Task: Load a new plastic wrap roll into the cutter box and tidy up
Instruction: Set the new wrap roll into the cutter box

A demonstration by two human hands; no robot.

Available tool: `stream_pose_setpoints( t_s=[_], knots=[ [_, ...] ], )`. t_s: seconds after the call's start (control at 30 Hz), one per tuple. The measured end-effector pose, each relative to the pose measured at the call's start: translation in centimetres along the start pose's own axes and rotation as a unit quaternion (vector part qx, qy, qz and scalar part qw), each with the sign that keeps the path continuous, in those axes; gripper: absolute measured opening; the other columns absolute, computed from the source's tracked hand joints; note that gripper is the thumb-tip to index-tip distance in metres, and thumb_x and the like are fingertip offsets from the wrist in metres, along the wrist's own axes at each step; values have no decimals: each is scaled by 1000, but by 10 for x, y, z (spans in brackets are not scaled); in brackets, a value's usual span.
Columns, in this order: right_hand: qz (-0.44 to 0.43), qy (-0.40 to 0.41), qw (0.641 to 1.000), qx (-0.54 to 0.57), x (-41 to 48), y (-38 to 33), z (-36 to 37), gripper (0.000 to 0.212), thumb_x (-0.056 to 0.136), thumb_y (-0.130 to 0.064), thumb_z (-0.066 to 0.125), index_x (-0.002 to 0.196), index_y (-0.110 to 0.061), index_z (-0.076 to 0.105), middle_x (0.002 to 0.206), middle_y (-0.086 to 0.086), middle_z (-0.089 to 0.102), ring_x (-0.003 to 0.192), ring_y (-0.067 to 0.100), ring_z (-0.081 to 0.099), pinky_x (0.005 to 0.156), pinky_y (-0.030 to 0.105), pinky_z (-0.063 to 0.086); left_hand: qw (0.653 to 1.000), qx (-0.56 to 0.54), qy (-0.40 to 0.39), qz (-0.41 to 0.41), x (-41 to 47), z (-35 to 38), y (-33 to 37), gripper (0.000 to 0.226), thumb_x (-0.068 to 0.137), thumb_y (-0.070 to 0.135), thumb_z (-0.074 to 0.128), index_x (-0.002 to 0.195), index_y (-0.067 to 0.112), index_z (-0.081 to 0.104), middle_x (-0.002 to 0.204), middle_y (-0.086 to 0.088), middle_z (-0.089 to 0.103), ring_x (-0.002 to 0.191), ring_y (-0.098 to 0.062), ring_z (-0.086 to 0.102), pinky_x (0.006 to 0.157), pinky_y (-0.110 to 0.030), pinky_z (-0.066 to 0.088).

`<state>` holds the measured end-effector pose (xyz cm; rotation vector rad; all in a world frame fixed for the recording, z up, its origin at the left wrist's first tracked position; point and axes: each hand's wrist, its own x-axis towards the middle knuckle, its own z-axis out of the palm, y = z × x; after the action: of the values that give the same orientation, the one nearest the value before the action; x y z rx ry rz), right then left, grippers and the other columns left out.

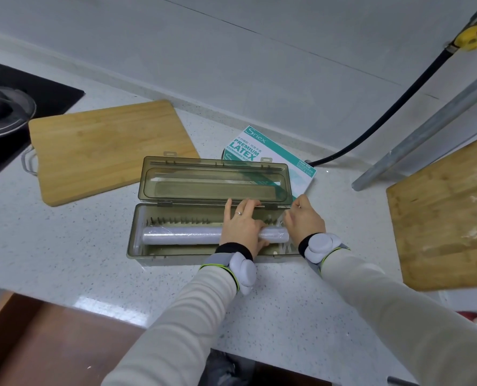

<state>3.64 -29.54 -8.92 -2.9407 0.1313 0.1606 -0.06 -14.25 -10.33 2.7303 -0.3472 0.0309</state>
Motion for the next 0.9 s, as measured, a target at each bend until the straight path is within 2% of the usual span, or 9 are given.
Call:
stream_pose_setpoints(
  t_s=[0.13,0.23,0.33,0.4,0.47,0.63,0.67,0.73,0.9],
  knots=[
    [-16,-13,1000,9,2,0,0,22,95,-22,41,107,-3,45,108,14,55,91,34,56,67,32,36,1000,-4,-6,-4,1,-2,0,29,75,44,69,98,27,73,140,5,32,137,-17,24,114,-46,-14],
    [-25,-18,999,17,1,0,-1,14,95,-16,42,97,-3,46,104,14,49,81,31,54,63,33,39,1000,-5,-7,-6,1,-1,-1,29,75,45,68,98,27,73,140,6,31,138,-16,23,114,-46,-15],
    [-27,-5,1000,9,0,2,-3,25,94,-23,42,108,-2,45,91,3,42,81,29,53,66,32,38,1000,-7,-6,-7,1,-2,0,29,75,44,68,99,27,73,140,5,31,137,-17,24,114,-46,-14],
    [-30,-1,1000,8,0,3,-3,26,95,-24,42,104,-1,50,95,6,42,84,32,57,66,31,38,1000,-6,-8,-6,1,-2,1,29,75,45,68,98,27,73,140,5,31,138,-17,24,115,-47,-13],
    [-50,2,999,-16,0,4,-1,31,97,-25,42,97,1,58,107,12,43,82,32,58,65,31,41,1000,-7,-8,-7,1,-2,1,28,75,44,68,97,27,73,141,5,31,138,-17,23,115,-47,-12],
    [-17,10,1000,6,-5,0,8,38,98,-30,39,108,3,55,107,14,46,83,34,57,75,38,48,1000,3,-7,-7,0,-2,2,22,77,39,68,94,27,74,143,5,29,139,-18,20,115,-46,-13],
    [-5,10,1000,22,-5,1,8,38,98,-31,39,111,1,53,96,8,47,85,34,57,76,39,48,1000,2,-8,-7,0,-2,3,23,77,39,68,94,27,74,143,5,28,139,-18,20,115,-46,-13],
    [31,-1,998,61,-3,-2,5,40,97,-35,37,120,-3,43,77,-1,38,93,34,57,77,40,46,1000,1,-9,-9,0,-2,3,24,77,40,68,96,27,74,143,5,28,140,-18,19,115,-46,-14],
    [32,-9,997,73,0,0,5,43,96,-39,35,121,-4,40,90,5,40,95,34,57,75,36,43,1000,12,-12,-11,1,-2,3,24,78,41,66,98,27,73,144,6,25,140,-17,17,112,-44,-18]
  ],
)
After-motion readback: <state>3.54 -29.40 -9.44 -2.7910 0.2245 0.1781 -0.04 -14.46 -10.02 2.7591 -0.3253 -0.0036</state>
